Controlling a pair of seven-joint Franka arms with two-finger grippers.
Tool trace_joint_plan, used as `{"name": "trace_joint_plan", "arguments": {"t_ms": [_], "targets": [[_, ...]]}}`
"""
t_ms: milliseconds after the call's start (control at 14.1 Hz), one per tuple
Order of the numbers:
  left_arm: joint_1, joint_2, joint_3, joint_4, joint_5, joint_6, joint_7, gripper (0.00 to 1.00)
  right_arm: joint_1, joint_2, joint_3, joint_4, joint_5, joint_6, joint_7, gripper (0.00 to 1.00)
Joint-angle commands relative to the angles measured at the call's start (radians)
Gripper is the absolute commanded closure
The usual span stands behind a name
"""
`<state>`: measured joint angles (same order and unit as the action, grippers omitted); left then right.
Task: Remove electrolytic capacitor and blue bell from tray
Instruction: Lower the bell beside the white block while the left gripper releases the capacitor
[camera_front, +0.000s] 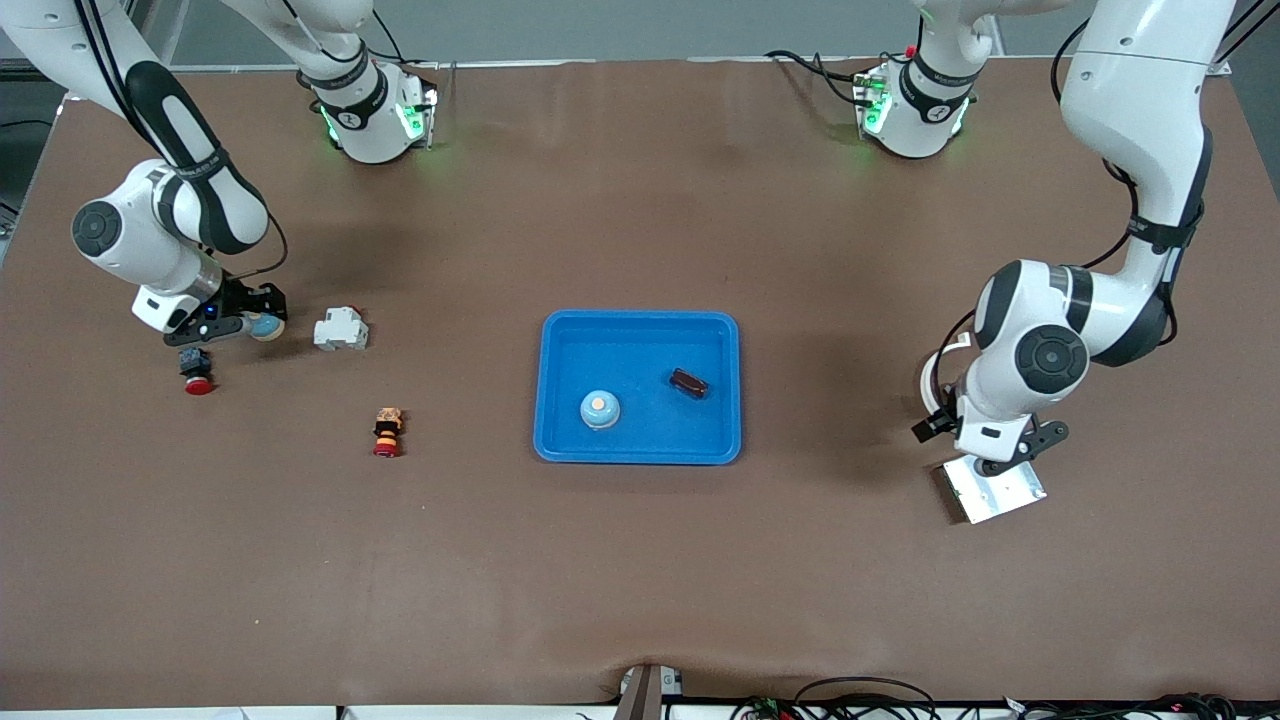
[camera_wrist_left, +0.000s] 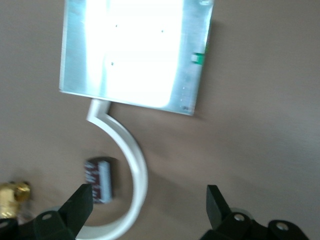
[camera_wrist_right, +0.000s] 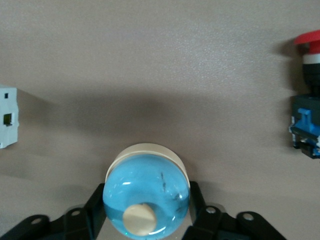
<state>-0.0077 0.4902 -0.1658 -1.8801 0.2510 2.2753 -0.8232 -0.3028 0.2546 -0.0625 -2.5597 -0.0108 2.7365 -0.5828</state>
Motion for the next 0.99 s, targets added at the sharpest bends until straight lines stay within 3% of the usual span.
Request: {"name": "trace_joint_plan", "arguments": {"t_ms": [0, 212, 354, 636, 778, 919], "targets": [[-0.006, 0.001, -0.040, 0.035, -0.009, -0.020, -0.089, 0.00, -0.030, 0.028, 0.015, 0.019, -0.017, 0.006, 0.001, 0.00], [-0.027, 0.013, -0.051, 0.050, -0.010, -0.022, -0.138, 0.00, -0.027, 0.000, 0.020, 0.021, -0.014, -0.017, 0.017, 0.00], [-0.029, 0.011, -0.054, 0.052, -0.010, -0.020, -0.145, 0.00, 0.006, -0.069, 0.035, 0.045, -0.012, -0.123, 0.090, 0.00], [-0.067, 0.010, -0.070, 0.078, -0.010, -0.022, -0.189, 0.00, 0.265, -0.224, 0.050, 0.188, -0.011, -0.531, 0.526, 0.00], [-0.089, 0.016, -0.072, 0.096, -0.010, -0.022, -0.232, 0.00, 0.380, -0.251, 0.050, 0.240, 0.023, -0.618, 0.732, 0.00], [-0.106, 0.021, -0.072, 0.111, -0.010, -0.022, -0.263, 0.00, 0.480, -0.256, 0.050, 0.272, 0.116, -0.637, 0.883, 0.00]]}}
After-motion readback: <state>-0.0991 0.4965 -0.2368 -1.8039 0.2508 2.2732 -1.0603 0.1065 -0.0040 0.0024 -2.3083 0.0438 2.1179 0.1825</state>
